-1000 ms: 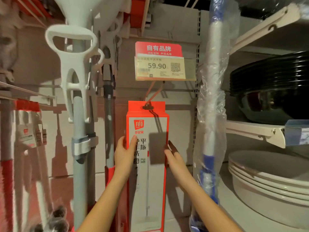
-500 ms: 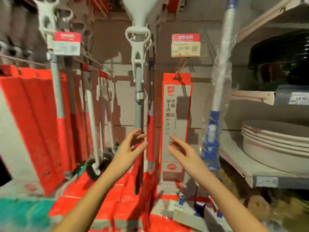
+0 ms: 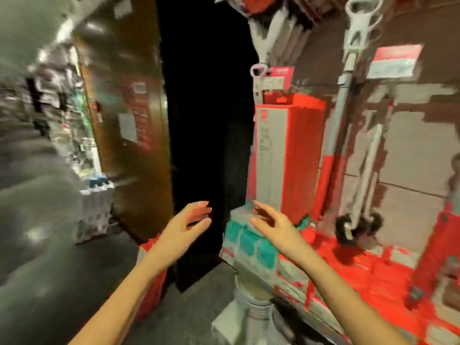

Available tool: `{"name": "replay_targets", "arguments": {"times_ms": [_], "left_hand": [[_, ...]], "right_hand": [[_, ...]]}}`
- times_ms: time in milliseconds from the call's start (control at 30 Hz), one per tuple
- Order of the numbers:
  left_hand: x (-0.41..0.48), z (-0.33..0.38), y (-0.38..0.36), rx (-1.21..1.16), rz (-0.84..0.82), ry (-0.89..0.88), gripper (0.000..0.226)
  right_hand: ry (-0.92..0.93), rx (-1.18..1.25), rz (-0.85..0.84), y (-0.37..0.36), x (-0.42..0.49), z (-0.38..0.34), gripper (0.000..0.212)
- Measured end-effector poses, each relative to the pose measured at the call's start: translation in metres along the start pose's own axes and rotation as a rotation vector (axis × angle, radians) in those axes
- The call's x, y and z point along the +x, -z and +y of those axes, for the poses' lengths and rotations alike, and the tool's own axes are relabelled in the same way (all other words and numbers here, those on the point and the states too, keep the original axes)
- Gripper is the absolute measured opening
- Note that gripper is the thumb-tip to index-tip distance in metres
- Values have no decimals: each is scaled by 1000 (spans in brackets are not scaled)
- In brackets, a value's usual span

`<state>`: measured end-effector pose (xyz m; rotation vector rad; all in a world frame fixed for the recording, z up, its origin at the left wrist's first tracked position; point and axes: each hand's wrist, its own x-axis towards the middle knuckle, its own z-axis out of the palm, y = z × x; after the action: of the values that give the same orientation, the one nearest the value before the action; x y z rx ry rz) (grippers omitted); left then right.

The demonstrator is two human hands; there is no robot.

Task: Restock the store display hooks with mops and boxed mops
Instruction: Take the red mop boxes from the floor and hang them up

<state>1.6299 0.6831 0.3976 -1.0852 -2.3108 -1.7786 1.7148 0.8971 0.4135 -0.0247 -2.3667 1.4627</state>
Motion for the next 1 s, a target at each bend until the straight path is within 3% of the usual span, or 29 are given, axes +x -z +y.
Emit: {"name": "replay_targets", "arguments": {"times_ms": [200,367,733,1000], "left_hand": [[-42,-77,214,122,203,171,32],[-45,-132,330,179,304,234,35],[74,-313,479,163,344,317,39],[223,-431,558,113,234,360,34]], "right_hand": [[-17,94,-255,-208,92,-35,53],[-22,128,-365,-335,163,-60,56],[-51,161,-481,-555,363,-30,56],[-181,156,-415,-625,518,12,54]]}}
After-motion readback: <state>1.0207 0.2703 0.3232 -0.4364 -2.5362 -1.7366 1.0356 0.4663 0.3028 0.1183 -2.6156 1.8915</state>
